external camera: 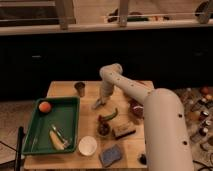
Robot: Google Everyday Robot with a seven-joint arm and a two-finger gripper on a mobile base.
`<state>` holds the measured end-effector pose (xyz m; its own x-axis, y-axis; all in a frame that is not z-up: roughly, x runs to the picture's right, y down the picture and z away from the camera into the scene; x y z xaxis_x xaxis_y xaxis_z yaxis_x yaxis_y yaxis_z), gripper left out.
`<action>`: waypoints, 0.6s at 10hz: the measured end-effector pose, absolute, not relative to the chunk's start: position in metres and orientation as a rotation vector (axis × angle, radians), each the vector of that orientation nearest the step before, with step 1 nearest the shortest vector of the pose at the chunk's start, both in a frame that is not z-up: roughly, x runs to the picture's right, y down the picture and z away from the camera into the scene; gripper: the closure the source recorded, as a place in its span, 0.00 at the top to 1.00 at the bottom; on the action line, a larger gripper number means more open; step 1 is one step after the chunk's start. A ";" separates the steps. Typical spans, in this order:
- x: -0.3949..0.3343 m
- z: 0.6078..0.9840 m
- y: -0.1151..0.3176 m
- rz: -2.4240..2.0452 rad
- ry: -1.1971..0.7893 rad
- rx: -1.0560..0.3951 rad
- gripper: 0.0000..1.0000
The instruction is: Wipe table surface with towel
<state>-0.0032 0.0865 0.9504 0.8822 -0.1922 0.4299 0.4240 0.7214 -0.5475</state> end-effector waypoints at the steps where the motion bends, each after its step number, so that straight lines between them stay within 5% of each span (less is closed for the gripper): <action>1: -0.003 0.950 0.087 -0.351 -0.360 -0.688 0.03; 6: -0.002 0.940 0.084 -0.365 -0.350 -0.685 0.00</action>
